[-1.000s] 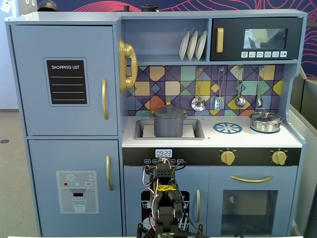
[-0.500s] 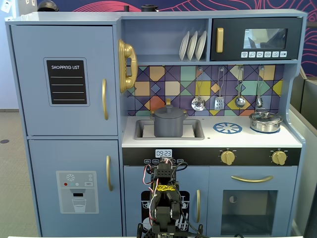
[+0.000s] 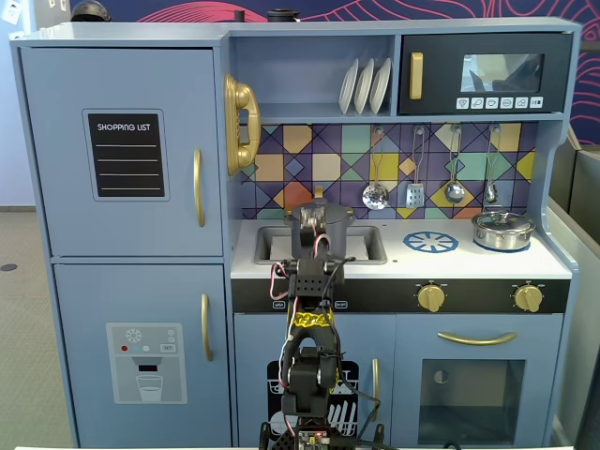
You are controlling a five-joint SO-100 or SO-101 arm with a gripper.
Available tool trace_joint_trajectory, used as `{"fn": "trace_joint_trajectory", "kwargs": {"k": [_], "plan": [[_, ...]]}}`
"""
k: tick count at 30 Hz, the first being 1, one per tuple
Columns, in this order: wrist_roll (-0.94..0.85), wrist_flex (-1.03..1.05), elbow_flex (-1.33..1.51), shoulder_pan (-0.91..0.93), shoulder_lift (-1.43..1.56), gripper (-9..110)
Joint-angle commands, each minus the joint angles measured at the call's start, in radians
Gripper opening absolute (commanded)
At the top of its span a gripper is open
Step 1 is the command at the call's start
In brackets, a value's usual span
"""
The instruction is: Take off the lid from the gray recipient and place it on the counter
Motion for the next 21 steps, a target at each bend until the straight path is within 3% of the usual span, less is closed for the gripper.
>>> {"fn": "trace_joint_trajectory", "kwargs": {"k": [1, 6, 16, 21], "plan": [[0.046, -0.273, -0.1, 0.0, -0.048, 0], [0.035, -0.463, -0.138, -0.032, -0.143, 0], [0.074, -0.577, -0.233, 0.012, -0.322, 18], [0.084, -0.655, -0.235, 0.023, -0.38, 21]]}}
